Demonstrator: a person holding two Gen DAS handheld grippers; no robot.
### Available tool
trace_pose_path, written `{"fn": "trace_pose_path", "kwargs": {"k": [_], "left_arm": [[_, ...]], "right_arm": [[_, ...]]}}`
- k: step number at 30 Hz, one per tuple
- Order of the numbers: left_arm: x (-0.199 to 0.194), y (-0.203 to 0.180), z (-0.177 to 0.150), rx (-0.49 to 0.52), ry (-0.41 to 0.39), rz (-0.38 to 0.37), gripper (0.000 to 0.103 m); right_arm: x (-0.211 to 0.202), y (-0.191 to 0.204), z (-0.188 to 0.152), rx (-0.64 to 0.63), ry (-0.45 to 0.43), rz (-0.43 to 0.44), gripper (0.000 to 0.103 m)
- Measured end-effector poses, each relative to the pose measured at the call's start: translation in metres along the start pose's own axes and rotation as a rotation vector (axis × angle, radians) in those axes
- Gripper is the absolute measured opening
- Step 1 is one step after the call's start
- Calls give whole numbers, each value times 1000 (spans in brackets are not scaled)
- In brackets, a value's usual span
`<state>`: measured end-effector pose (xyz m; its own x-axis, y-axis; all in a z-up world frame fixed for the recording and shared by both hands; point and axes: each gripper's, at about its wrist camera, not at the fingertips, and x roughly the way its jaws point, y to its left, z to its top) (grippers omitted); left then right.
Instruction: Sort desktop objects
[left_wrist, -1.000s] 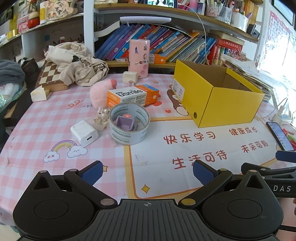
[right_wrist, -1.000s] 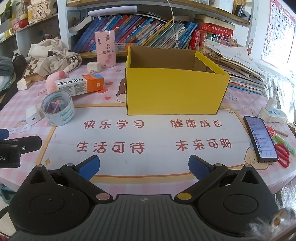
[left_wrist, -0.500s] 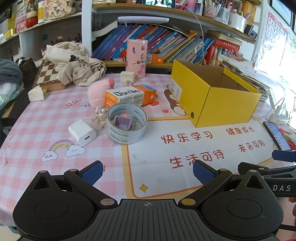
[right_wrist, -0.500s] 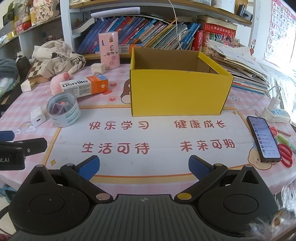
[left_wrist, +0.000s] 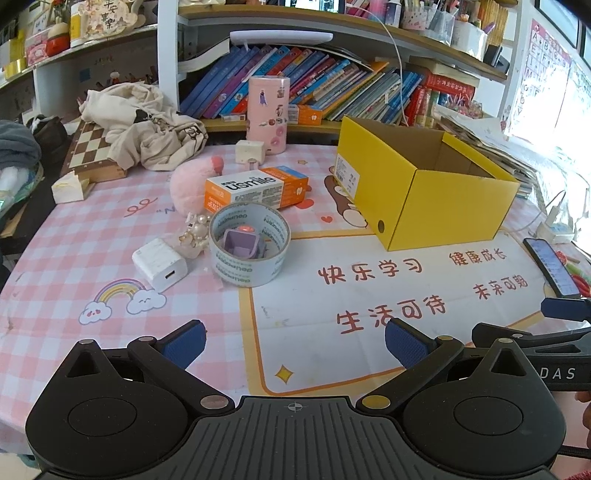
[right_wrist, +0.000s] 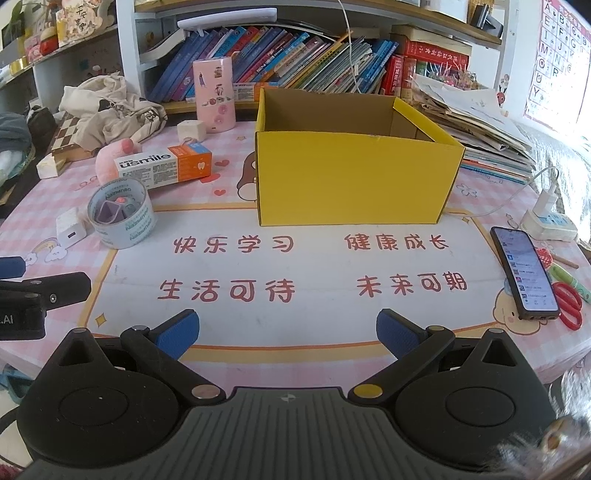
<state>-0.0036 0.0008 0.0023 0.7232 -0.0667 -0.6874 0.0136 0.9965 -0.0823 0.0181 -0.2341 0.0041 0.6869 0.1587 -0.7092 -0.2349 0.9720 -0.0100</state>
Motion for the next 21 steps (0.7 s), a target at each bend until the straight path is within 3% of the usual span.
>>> {"fn": "trace_pose_path", "kwargs": {"k": [21], "left_arm": [[0,-3,0,11,5,-7,103]], "right_arm": [[0,2,-1,6,7,-6,103]]}}
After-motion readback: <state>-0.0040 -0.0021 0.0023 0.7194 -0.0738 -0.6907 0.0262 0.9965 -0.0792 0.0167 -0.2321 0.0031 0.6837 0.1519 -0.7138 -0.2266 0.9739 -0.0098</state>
